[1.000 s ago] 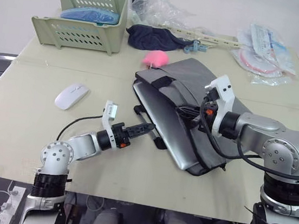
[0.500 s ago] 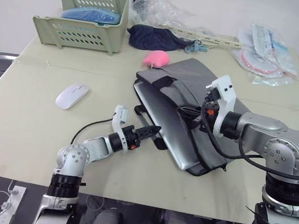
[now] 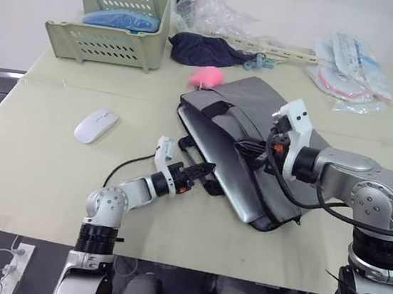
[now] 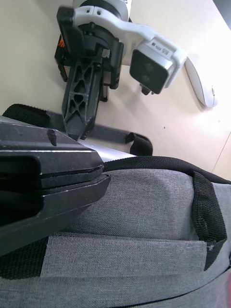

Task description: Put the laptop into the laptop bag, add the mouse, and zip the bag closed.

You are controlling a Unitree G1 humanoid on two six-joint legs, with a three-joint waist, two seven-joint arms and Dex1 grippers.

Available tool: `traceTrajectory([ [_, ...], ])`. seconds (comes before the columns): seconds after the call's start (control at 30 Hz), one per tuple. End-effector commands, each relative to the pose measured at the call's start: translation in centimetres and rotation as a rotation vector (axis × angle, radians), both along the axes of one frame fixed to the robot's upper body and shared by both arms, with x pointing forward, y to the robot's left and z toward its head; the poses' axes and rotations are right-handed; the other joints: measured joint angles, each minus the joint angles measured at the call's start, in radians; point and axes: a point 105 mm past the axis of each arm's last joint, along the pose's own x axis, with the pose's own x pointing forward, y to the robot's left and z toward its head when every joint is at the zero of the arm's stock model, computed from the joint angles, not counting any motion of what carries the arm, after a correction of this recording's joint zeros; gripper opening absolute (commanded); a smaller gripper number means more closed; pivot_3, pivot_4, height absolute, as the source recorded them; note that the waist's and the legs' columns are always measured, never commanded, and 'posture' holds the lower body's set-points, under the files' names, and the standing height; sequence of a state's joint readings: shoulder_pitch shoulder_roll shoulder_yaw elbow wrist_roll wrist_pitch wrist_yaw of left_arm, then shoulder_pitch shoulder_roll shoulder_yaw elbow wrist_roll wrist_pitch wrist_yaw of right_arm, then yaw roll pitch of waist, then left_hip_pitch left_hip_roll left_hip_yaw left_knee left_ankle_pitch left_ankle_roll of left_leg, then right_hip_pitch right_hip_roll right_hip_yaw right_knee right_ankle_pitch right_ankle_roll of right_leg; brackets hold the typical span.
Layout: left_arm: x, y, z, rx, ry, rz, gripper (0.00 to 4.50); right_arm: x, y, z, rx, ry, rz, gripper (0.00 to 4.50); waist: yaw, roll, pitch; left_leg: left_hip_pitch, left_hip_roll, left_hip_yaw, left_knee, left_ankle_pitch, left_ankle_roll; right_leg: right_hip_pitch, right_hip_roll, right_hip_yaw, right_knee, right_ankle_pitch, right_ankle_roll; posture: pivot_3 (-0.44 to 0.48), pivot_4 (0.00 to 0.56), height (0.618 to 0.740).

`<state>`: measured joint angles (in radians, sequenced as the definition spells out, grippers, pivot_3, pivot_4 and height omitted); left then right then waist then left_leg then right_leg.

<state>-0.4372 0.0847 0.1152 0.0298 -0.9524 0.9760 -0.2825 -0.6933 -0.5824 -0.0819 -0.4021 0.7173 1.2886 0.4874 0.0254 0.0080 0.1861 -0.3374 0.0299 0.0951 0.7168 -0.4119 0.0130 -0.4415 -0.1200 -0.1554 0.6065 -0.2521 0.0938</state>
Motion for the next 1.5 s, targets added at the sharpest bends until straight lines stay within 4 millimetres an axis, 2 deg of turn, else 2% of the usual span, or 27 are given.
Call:
traceTrajectory([
  [0.03,0.0,-0.2,0.2,-0.013,-0.004,-0.003,0.03,-0.3,-0.2,1.7,0.004,-0.073,-0.005,0.0,0.0,0.0,0.0,0.0,0.0,0.0,0.0,0.0,0.0,0.0,0.0,0.0,0.0,0.0,0.0,0.0,0.15,0.74],
  [0.23,-0.3,-0.2,1.2,-0.085,0.012,-0.043,0.03,-0.5,0.0,1.8,0.011,-0.071,0.01,0.0,0.0,0.0,0.0,0.0,0.0,0.0,0.0,0.0,0.0,0.0,0.0,0.0,0.0,0.0,0.0,0.0,0.15,0.74],
  [0.37,-1.4,-1.5,2.1,-0.134,0.026,-0.137,0.03,-0.7,0.4,1.8,0.021,-0.068,0.03,0.0,-0.002,0.0,0.0,0.0,0.0,0.0,-0.001,0.0,0.0,-0.001,0.0,-0.001,0.0,0.0,0.0,0.0,0.15,0.74],
  [0.5,-1.8,-2.7,2.1,-0.149,0.039,-0.159,0.03,-0.9,0.6,1.9,0.025,-0.068,0.045,0.0,0.0,0.0,0.0,-0.002,0.0,-0.001,-0.002,0.0,0.0,-0.001,0.0,-0.001,-0.002,0.0,0.0,0.0,0.15,0.74],
  [0.6,-1.8,-3.9,2.1,-0.16,0.042,-0.162,0.03,-1.0,0.7,2.0,0.029,-0.067,0.048,0.0,0.004,0.0,0.0,-0.003,0.0,-0.002,-0.001,0.0,0.0,-0.001,0.0,-0.002,-0.003,0.0,0.0,0.0,0.15,0.74],
  [0.7,-1.1,-4.2,1.9,-0.161,0.044,-0.12,0.03,-1.2,0.7,1.8,0.03,-0.059,0.053,0.0,0.001,0.0,0.0,-0.004,0.0,-0.002,-0.001,0.0,0.0,-0.001,0.0,-0.002,-0.003,0.0,0.0,0.0,0.15,0.74],
  [0.9,-0.8,-4.9,1.9,-0.166,0.051,-0.118,0.03,-1.3,0.8,1.8,0.036,-0.057,0.054,0.0,0.0,0.0,0.0,-0.003,0.0,-0.001,-0.001,0.0,0.0,-0.001,0.001,-0.001,-0.003,0.0,0.0,0.0,0.15,0.74],
  [1.23,0.9,-3.5,0.9,-0.155,0.117,0.016,0.03,-1.3,0.9,1.8,0.038,-0.057,0.057,0.0,-0.001,0.0,0.0,-0.003,0.0,-0.001,0.0,0.0,0.0,-0.001,0.001,-0.001,-0.002,0.0,0.0,0.0,0.15,0.74],
  [1.5,1.5,-3.0,1.0,-0.168,0.129,0.059,0.03,-1.3,0.8,1.8,0.037,-0.059,0.055,0.0,-0.001,0.0,0.0,-0.002,0.0,-0.001,0.0,0.0,0.001,-0.001,0.001,0.0,0.0,0.001,0.0,0.0,0.15,0.74],
])
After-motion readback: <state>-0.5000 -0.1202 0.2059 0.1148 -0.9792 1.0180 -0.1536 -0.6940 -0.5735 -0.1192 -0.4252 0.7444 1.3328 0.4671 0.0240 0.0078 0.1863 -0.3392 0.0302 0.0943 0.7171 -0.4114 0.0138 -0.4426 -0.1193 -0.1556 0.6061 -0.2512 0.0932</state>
